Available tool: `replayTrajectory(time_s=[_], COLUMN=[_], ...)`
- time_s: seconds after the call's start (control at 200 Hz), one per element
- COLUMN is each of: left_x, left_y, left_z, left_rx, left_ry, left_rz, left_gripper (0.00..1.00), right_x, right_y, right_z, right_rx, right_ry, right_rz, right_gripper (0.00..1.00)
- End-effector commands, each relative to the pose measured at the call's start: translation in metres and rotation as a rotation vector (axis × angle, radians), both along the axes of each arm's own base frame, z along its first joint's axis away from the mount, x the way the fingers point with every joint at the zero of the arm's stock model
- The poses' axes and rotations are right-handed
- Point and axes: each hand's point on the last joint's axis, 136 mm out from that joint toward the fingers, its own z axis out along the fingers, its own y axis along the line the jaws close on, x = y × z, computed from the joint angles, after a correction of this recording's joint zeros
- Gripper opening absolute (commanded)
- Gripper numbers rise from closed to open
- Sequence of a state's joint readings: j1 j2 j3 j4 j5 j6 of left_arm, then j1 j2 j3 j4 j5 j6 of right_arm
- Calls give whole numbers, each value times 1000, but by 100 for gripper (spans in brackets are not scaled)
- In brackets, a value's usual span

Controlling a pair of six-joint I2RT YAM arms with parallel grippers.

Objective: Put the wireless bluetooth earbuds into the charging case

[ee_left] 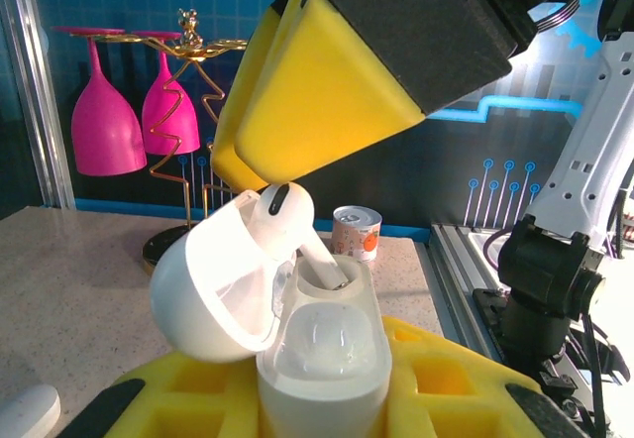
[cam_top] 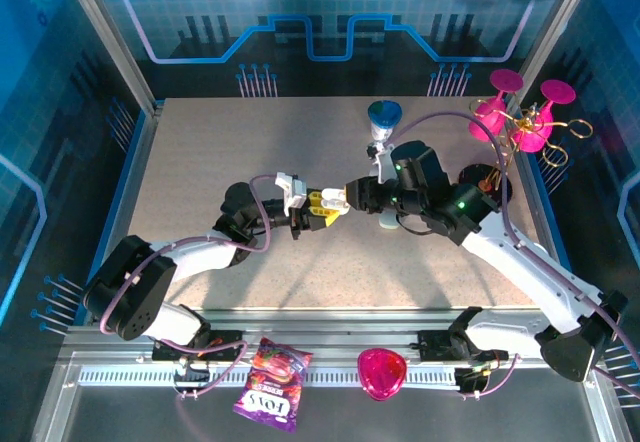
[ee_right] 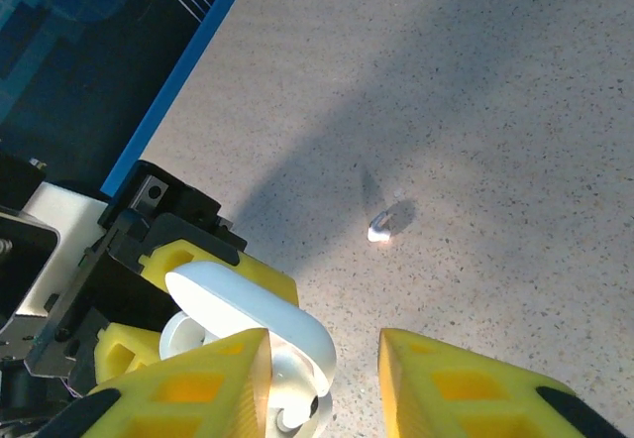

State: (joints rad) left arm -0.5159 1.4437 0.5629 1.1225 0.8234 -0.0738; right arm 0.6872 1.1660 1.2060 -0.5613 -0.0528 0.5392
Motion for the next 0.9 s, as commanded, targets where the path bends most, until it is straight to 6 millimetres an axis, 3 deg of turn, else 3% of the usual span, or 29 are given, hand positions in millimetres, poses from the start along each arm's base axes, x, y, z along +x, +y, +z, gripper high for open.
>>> replayTrajectory(time_s=[0.0, 0.465, 0.896], left_x=[-2, 1, -2], left_y=[2, 2, 1], left_z=[8, 6, 11], left_rx=[-12, 4, 1], left_ry=[-69, -66, -69], left_rz=[12, 26, 9], left_gripper=[15, 16, 16], right_x=[-4, -15, -20], right_y=[3, 11, 1], right_z=[5, -1, 3], right_rx=[1, -13, -61], right_ry=[3, 33, -8], right_rz=[11, 87, 87], right_gripper=[33, 28, 28])
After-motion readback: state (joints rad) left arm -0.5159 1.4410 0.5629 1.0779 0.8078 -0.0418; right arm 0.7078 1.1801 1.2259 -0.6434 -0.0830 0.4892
